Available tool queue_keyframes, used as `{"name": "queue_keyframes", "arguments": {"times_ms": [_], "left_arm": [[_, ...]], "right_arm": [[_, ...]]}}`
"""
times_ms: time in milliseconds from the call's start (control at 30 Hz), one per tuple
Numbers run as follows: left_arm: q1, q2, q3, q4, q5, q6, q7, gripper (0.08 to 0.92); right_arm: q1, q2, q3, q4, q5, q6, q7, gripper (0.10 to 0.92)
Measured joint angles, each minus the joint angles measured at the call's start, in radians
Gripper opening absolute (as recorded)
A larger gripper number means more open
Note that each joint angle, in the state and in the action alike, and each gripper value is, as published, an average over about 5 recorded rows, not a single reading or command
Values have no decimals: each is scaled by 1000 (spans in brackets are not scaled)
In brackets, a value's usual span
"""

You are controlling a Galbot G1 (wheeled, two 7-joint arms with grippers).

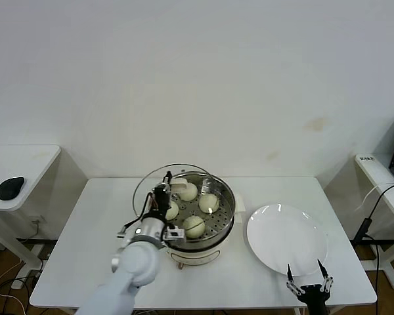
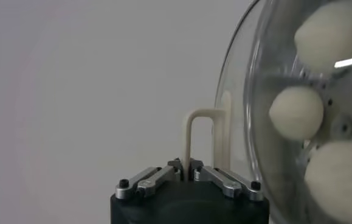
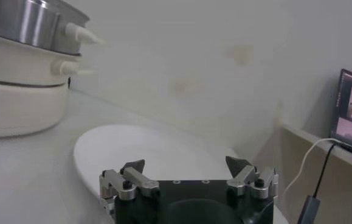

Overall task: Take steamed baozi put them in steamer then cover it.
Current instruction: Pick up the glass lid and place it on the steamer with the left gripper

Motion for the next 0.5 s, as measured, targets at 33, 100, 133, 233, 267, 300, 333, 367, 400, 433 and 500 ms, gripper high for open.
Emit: {"name": "queue_keyframes", "arguments": {"times_ms": [33,100,133,233,267,300,333,367,400,433,500], "left_arm": [[-1,-8,7,4,6,1,1,149],[-3,-24,20,12,17,1,2,149],[-4,-31,25,15,22,1,3,149],[-5,-48,36,24,36,0,5,149],[-4,-52,38,26,41,0,5,149],[-3,-55,40,28,44,-1,5,149],[-2,-58,42,30,48,-2,5,149],[-1,-61,44,31,52,-3,5,149],[1,-63,46,33,55,-4,5,149],[3,-66,47,34,59,-6,5,149],[6,-72,51,35,65,-8,6,149]], "right_arm": [[1,0,0,-3,-1,1,0,823],[2,0,-1,-8,-3,2,0,823],[2,0,-2,-10,-4,3,1,823],[3,1,-5,-16,-7,6,2,823],[3,1,-6,-18,-7,6,2,823],[3,1,-6,-19,-8,7,3,823],[2,1,-6,-20,-8,7,3,823],[2,1,-6,-20,-8,8,3,823],[2,1,-5,-21,-9,9,3,823],[1,1,-5,-21,-9,9,4,823],[1,1,-5,-22,-9,11,4,823]]}}
